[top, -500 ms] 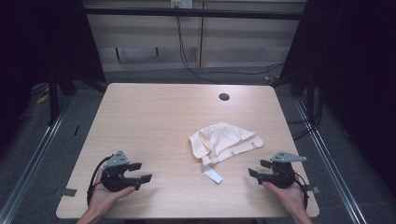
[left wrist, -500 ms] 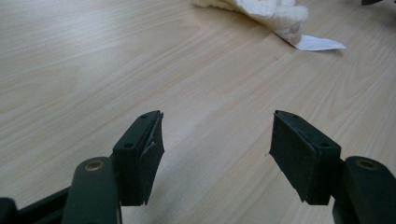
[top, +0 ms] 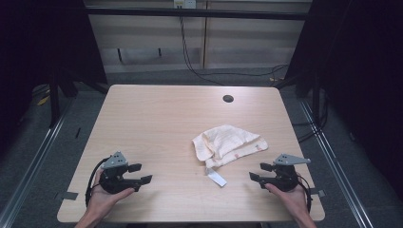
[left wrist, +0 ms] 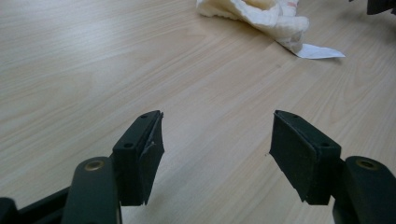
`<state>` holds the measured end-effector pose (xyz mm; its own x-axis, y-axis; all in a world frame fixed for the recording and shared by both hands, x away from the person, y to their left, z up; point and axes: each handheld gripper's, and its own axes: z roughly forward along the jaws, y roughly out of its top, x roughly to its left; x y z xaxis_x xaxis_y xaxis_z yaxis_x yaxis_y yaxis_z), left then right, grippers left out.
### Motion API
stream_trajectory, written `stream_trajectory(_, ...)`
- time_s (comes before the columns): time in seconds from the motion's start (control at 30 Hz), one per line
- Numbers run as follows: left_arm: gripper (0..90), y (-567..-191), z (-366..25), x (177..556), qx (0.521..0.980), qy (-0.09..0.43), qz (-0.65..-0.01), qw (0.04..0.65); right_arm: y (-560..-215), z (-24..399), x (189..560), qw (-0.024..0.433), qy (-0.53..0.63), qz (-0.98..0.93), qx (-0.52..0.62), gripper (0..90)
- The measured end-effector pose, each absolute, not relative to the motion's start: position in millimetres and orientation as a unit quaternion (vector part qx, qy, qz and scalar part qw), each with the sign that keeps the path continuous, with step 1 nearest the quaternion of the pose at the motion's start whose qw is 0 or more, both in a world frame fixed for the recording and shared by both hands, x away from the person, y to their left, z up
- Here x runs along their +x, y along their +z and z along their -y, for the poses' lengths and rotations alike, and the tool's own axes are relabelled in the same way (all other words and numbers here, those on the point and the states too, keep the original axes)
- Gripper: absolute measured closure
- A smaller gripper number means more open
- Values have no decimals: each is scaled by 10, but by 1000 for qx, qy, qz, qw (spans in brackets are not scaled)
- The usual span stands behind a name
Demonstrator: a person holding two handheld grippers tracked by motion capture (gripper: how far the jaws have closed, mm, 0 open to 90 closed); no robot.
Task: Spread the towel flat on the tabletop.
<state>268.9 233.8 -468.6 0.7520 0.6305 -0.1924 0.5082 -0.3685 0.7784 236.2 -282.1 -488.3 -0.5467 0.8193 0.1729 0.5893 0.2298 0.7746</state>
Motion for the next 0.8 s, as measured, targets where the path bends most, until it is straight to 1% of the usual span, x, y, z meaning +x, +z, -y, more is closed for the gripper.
stream_trajectory(0.07,353,-4696,-2376,2656,825,70,-346,442,-4866,2818,2351,127,428,-770,456,346)
stream_trajectory(0.2,354,-4681,-2438,2596,825,71,-340,446,-4809,2772,2351,127,425,-778,445,359)
stream_trajectory(0.3,389,-4652,-2481,2597,819,68,-340,457,-4768,2706,2364,132,426,-783,433,340)
stream_trajectory(0.5,389,-4665,-2481,2620,821,67,-339,454,-4708,2633,2437,131,432,-787,420,344)
stream_trajectory(0.57,453,-4670,-2465,2617,825,69,-338,448,-4666,2592,2492,128,433,-790,415,352)
stream_trajectory(0.6,459,-4670,-2465,2617,825,69,-338,448,-4666,2592,2492,128,433,-790,415,352)
stream_trajectory(0.67,450,-4676,-2448,2615,827,68,-336,446,-4624,2569,2553,128,433,-793,409,365)
stream_trajectory(0.8,419,-4694,-2435,2636,829,69,-336,442,-4542,2559,2654,128,433,-795,405,361)
